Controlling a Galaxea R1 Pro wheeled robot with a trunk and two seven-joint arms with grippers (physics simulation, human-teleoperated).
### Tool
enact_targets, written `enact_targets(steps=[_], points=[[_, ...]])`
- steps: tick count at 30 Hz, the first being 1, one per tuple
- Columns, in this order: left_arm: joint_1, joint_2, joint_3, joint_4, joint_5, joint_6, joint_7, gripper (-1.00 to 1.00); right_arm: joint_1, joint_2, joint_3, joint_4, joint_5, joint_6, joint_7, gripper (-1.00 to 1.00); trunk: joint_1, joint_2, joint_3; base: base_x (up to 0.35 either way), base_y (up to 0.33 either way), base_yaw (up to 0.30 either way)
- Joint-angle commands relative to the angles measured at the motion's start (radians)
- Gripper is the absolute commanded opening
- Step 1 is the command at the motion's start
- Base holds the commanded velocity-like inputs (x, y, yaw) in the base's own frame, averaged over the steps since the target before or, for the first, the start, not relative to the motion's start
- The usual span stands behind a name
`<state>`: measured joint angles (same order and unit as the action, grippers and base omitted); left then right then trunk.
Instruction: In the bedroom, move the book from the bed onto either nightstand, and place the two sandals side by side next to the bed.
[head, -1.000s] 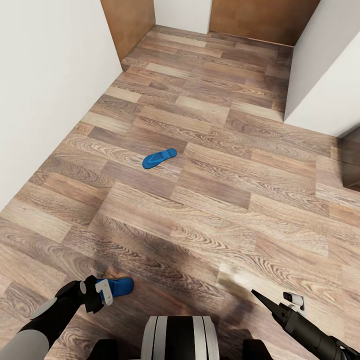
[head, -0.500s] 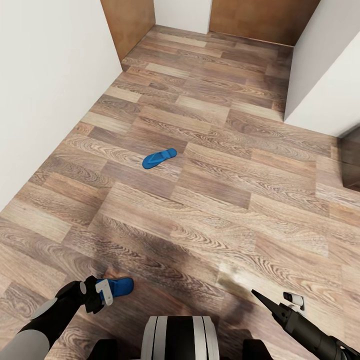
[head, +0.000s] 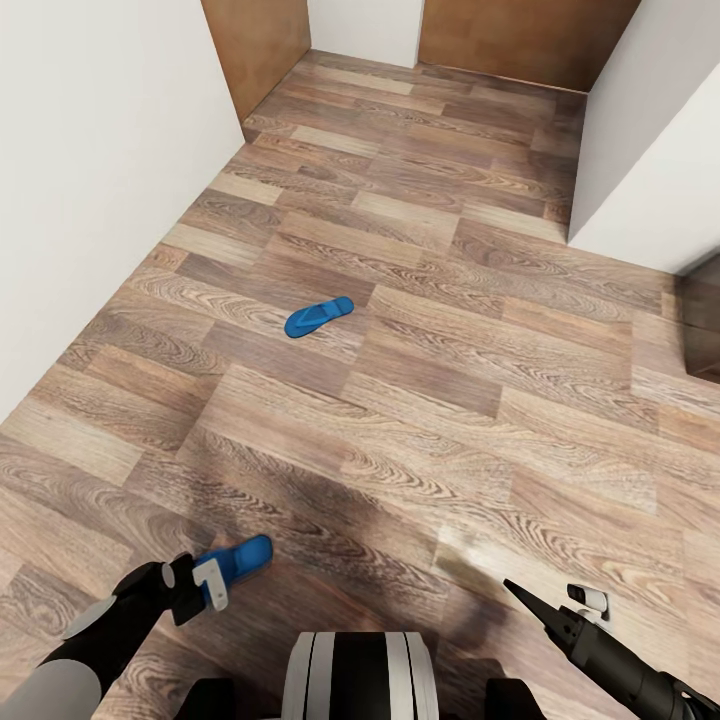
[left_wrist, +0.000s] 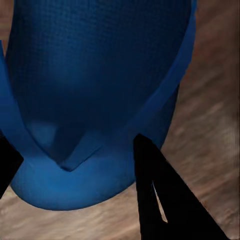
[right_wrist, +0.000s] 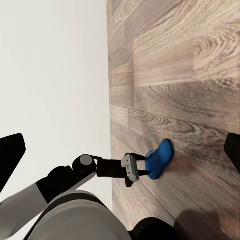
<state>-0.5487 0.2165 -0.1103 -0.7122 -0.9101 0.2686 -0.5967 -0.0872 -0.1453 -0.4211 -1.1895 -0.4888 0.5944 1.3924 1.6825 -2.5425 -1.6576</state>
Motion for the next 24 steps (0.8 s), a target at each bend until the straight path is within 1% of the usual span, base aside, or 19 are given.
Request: enact_targets(steps=[1,24], points=[[0.000,0.000,-0.003,-0.003,-0.007,0.000,-0.002,-1.00,0.000,0.000,0.000,0.000,-0.003,0.010,0.002,1.00,0.000,0.000,0.000,0.000,0.000,0.000],[0.000,-0.002,-0.003,-0.007,-0.006,0.000,-0.011,-1.00,0.000,0.000,-0.001,0.002,-0.002,0.010,0.002,1.00,0.000,0.000,0.000,0.000,0.000,0.000]])
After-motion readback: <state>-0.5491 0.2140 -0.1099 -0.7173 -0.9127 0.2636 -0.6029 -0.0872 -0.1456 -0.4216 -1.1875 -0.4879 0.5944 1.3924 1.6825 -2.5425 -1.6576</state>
